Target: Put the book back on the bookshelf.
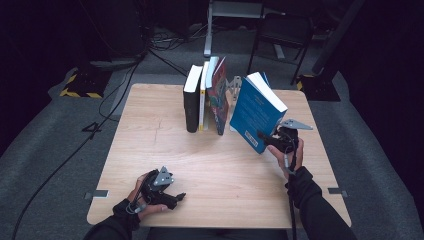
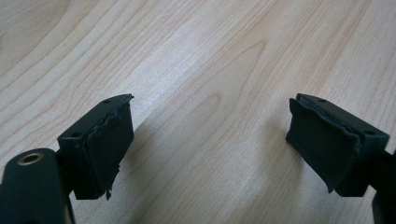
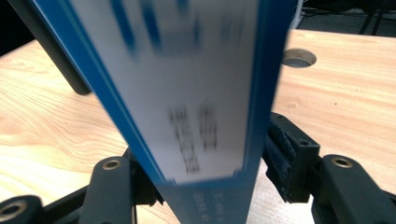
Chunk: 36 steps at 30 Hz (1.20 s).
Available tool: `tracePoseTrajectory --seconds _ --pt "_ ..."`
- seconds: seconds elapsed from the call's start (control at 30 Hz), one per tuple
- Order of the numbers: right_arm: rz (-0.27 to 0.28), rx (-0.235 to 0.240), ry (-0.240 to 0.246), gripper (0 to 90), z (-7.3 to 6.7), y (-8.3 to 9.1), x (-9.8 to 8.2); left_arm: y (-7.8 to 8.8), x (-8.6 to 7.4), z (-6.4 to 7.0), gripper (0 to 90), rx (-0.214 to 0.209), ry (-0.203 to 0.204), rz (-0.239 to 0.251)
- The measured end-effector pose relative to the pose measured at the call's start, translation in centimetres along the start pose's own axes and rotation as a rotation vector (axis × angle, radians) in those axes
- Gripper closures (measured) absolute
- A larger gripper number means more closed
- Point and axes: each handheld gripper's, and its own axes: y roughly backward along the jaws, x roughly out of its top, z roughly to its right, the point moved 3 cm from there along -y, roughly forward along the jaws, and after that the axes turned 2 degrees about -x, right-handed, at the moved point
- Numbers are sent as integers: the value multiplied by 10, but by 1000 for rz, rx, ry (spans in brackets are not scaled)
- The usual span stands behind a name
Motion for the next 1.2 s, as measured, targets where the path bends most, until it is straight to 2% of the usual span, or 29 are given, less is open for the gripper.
tracePoseTrajectory --seconds 0.07,0.13,0.23,0.3,0.37,0.47,0.73,1.2 --pt "-10 4 0 461 -1 -3 -2 0 0 0 145 1 -1 0" --pt "-1 -13 30 523 -4 -7 -7 0 0 0 145 1 -1 0" --pt "1 -55 58 555 -10 -12 -11 0 0 0 145 1 -1 0" --pt "8 -67 38 570 -13 -13 -10 0 0 0 145 1 -1 0" --pt "16 -89 45 585 -17 -15 -10 0 0 0 145 1 -2 0" --pt "34 -131 23 593 -24 -20 -8 0 0 0 145 1 -1 0" --pt "47 -188 -23 596 -30 -33 -2 0 0 0 145 1 -1 0" --pt "48 -222 -43 595 -31 -49 8 0 0 0 145 1 -1 0"
